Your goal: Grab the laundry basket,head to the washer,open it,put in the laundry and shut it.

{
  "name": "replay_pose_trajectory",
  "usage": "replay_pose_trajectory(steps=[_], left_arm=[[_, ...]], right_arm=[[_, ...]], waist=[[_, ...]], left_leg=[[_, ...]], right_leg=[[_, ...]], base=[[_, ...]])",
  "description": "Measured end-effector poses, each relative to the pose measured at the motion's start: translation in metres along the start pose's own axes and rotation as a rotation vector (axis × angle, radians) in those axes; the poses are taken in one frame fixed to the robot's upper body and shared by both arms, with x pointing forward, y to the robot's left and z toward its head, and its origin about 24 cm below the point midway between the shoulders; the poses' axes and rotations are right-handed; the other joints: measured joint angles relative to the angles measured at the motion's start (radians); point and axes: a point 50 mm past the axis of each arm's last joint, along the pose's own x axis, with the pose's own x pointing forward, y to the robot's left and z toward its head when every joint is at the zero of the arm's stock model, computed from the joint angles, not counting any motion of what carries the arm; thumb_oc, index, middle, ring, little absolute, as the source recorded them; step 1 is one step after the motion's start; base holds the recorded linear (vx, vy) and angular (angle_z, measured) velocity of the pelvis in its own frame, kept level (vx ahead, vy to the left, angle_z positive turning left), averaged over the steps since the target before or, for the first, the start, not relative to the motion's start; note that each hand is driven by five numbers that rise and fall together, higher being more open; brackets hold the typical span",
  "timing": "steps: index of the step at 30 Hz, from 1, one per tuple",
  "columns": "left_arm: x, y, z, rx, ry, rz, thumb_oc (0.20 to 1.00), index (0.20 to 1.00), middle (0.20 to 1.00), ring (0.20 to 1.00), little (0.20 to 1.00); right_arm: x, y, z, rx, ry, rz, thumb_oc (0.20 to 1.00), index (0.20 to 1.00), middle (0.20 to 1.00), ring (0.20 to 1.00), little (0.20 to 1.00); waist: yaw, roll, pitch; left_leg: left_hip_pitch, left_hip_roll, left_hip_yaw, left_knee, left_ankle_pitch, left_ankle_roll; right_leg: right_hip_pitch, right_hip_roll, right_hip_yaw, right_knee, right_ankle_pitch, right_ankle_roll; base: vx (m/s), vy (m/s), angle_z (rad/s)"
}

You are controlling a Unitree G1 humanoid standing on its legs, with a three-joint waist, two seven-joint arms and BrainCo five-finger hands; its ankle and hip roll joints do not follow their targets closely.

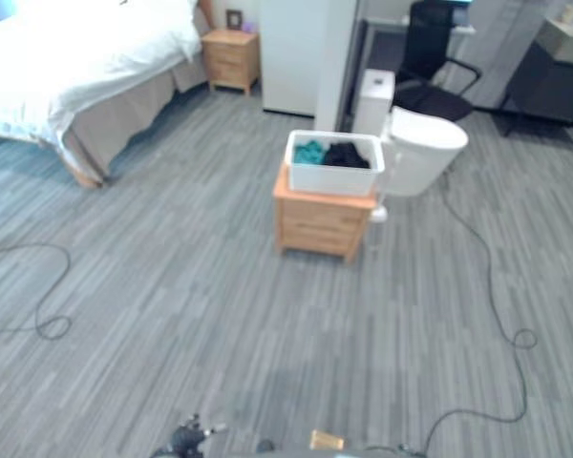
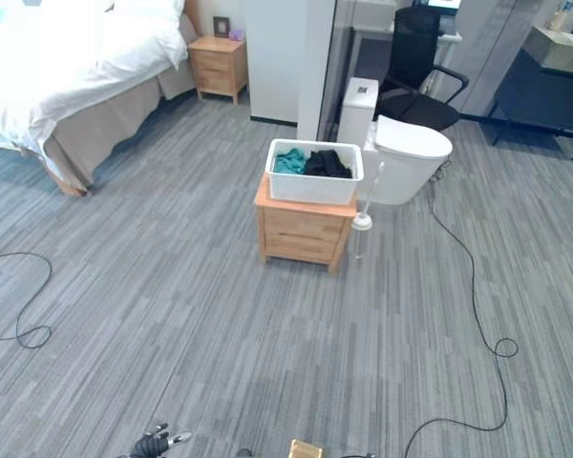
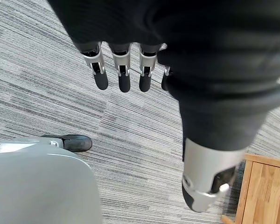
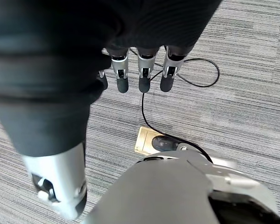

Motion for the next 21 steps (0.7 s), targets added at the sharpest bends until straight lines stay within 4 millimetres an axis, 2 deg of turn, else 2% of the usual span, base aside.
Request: replay_pose_trajectory(steps=[9, 13, 21], left_arm=[[0.0, -0.001, 0.0, 0.0, -0.001, -0.003, 1.0, 1.0, 1.0, 1.0, 1.0], [0.0, -0.003, -0.001, 0.005, 0.003, -0.01, 1.0, 1.0, 1.0, 1.0, 1.0], [-0.001, -0.007, -0.001, 0.002, -0.006, -0.038, 1.0, 1.0, 1.0, 1.0, 1.0]], right_arm=[[-0.001, -0.007, -0.005, 0.023, 0.027, -0.023, 1.0, 1.0, 1.0, 1.0, 1.0], [-0.002, -0.015, -0.006, 0.026, 0.032, -0.047, 1.0, 1.0, 1.0, 1.0, 1.0], [-0.002, -0.017, -0.012, 0.028, 0.058, -0.056, 1.0, 1.0, 1.0, 1.0, 1.0]], waist=[[0.0, 0.02, -0.011], [0.0, 0.022, -0.01], [0.0, 0.03, -0.005]], left_leg=[[0.001, 0.0, -0.003, 0.0, 0.0, 0.0], [0.001, 0.0, -0.005, 0.0, 0.0, 0.0], [0.001, 0.0, -0.009, 0.0, 0.0, 0.0]], right_leg=[[0.002, 0.0, -0.004, 0.0, 0.0, 0.0], [0.003, 0.0, -0.008, 0.0, 0.0, 0.0], [0.004, 0.0, -0.013, 0.0, -0.001, -0.001]], base=[[0.0, 0.0, 0.0], [0.0, 0.0, 0.0], [0.0, 0.0, 0.0]])
